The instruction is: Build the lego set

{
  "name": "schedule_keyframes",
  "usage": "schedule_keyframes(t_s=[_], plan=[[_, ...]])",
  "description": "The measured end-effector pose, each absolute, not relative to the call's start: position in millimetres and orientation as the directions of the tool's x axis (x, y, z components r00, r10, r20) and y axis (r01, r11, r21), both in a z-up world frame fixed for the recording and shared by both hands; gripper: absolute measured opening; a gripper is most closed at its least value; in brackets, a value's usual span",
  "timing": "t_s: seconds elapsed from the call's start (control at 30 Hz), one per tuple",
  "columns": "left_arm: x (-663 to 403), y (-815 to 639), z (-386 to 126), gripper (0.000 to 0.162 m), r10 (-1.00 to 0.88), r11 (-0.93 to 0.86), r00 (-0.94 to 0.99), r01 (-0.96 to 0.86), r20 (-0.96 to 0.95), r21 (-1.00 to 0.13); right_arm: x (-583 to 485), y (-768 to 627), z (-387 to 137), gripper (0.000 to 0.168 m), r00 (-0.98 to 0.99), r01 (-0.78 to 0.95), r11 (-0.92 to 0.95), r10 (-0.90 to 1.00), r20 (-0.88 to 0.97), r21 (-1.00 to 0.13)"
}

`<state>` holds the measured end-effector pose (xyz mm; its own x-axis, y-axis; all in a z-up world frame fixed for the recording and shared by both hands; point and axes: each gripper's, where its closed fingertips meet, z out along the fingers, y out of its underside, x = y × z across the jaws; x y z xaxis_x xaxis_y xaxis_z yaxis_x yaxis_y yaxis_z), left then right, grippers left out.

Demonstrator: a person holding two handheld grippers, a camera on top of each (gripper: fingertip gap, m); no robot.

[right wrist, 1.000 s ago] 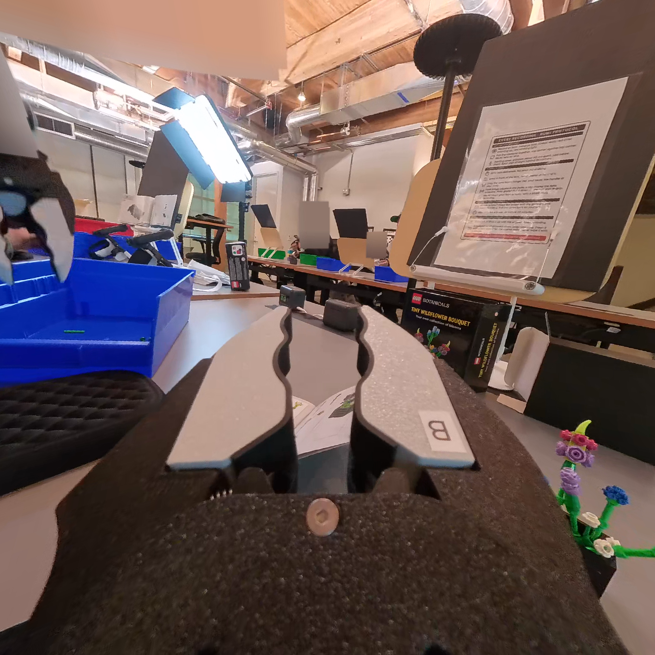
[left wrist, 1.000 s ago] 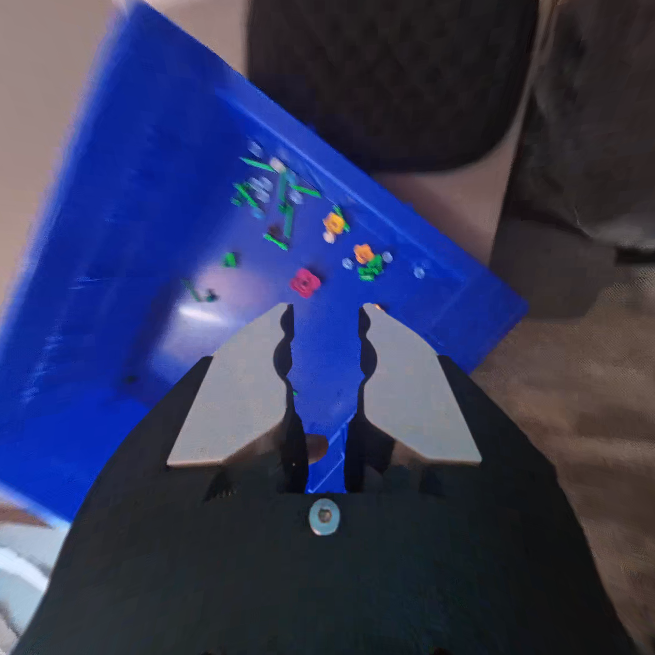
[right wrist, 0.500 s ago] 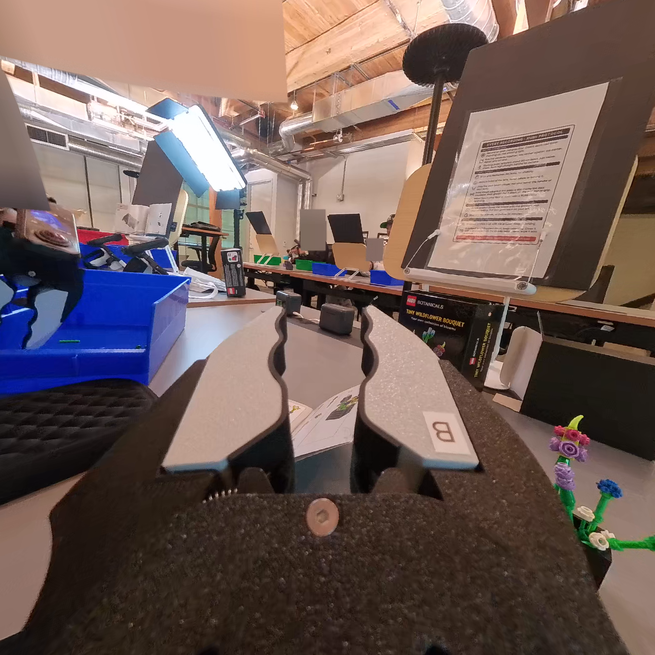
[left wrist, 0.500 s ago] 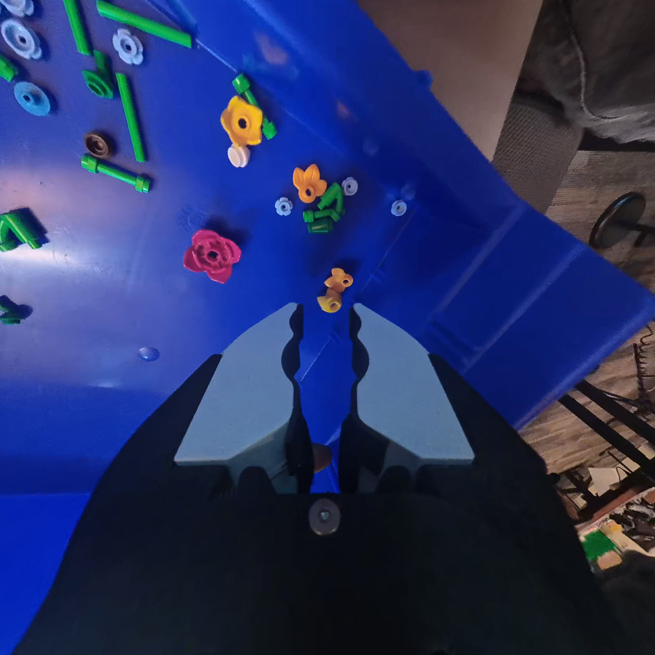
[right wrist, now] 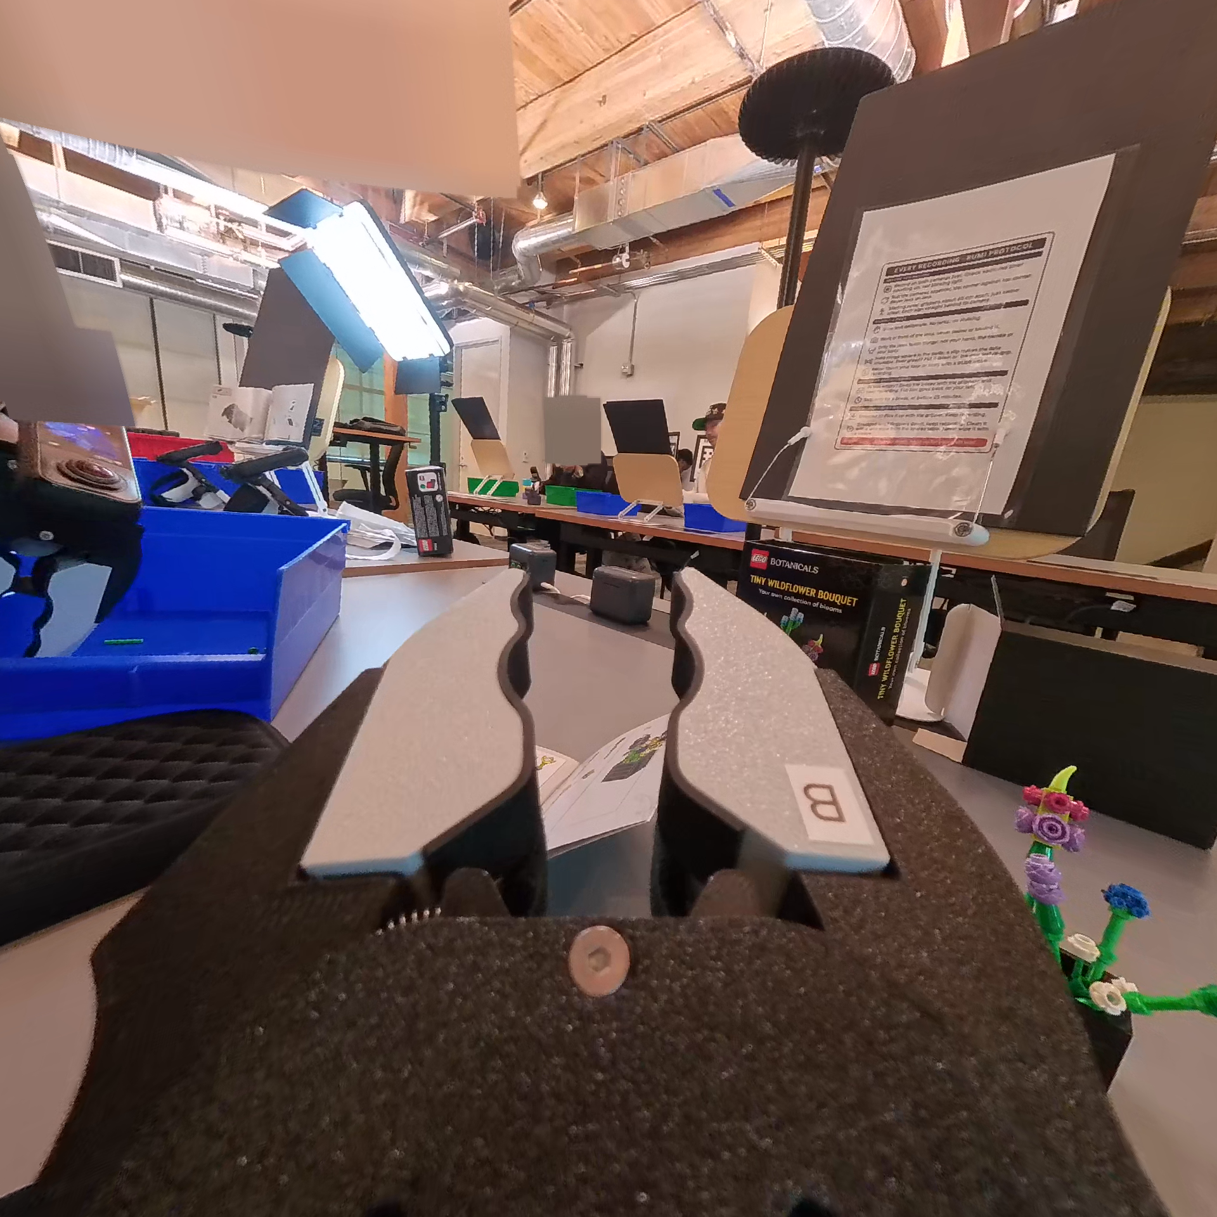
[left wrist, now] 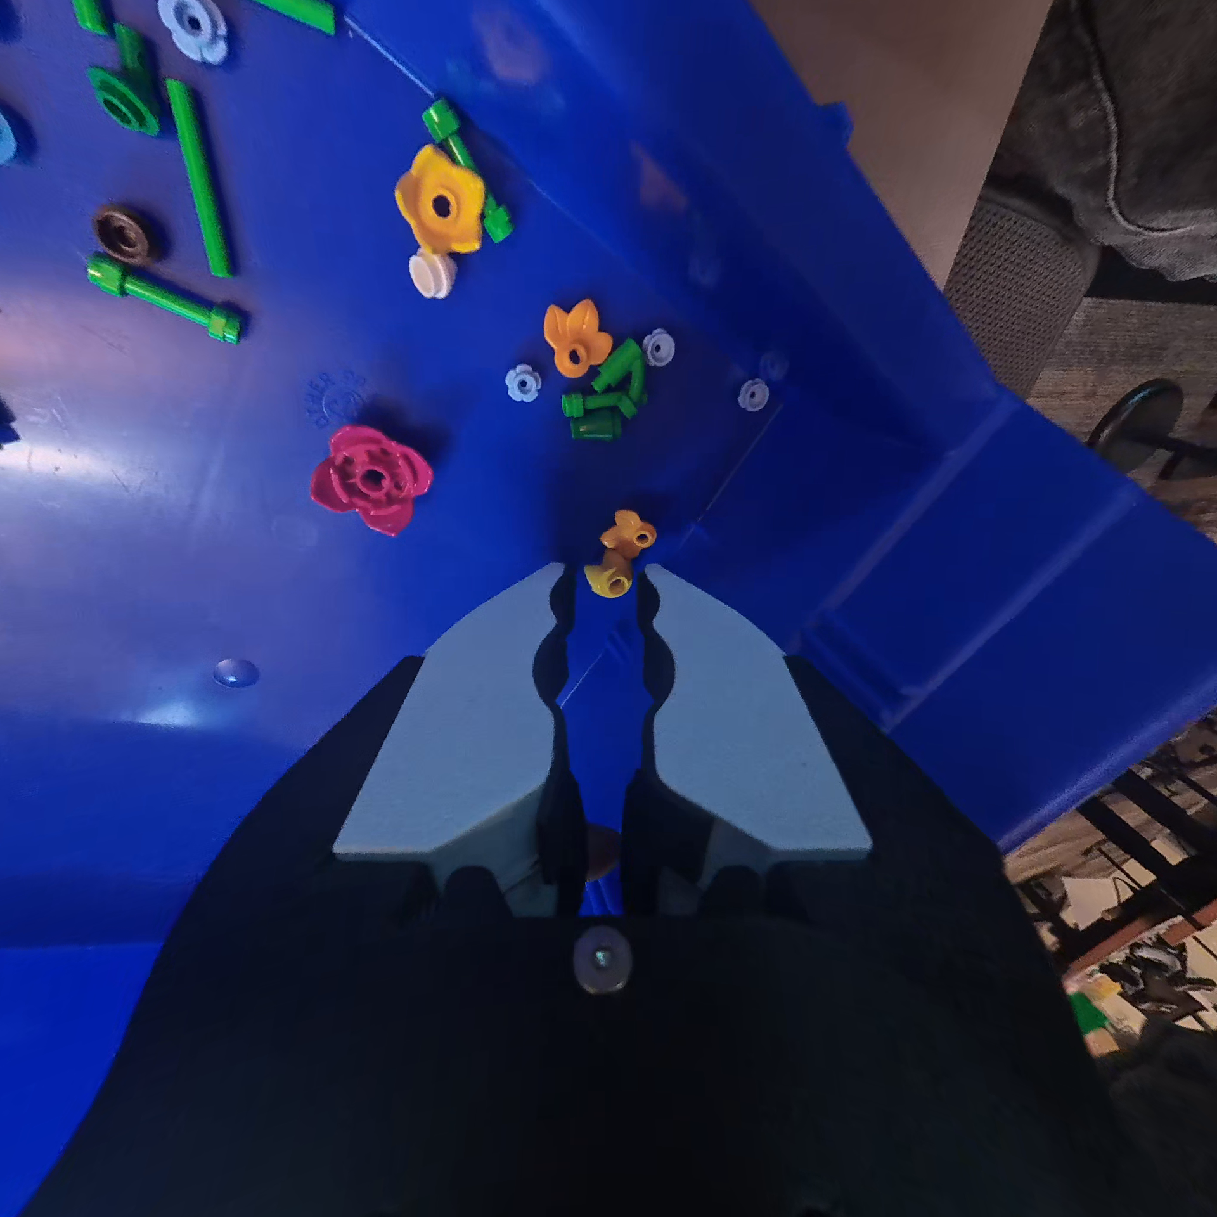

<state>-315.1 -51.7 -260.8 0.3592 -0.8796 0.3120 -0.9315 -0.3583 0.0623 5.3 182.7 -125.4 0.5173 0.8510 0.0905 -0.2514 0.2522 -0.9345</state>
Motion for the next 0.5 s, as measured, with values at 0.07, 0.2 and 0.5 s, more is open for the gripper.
schedule_keyframes(t_s=[0.07,0.2,0.5], plan=[[-315,-52,-261,0.016,-0.878,-0.362,0.364,-0.930,0.310,0.066,5,183,-125,0.040,0.518,-0.253,0.251,0.851,0.089,-0.934],[-315,-52,-261,0.013,-0.878,-0.368,0.368,-0.928,0.306,0.058,5,183,-125,0.040,0.519,-0.252,0.250,0.850,0.087,-0.935],[-301,25,-202,0.012,-0.723,-0.619,0.687,-0.692,-0.075,-0.372,3,182,-126,0.040,0.515,-0.239,0.253,0.852,0.099,-0.937]])
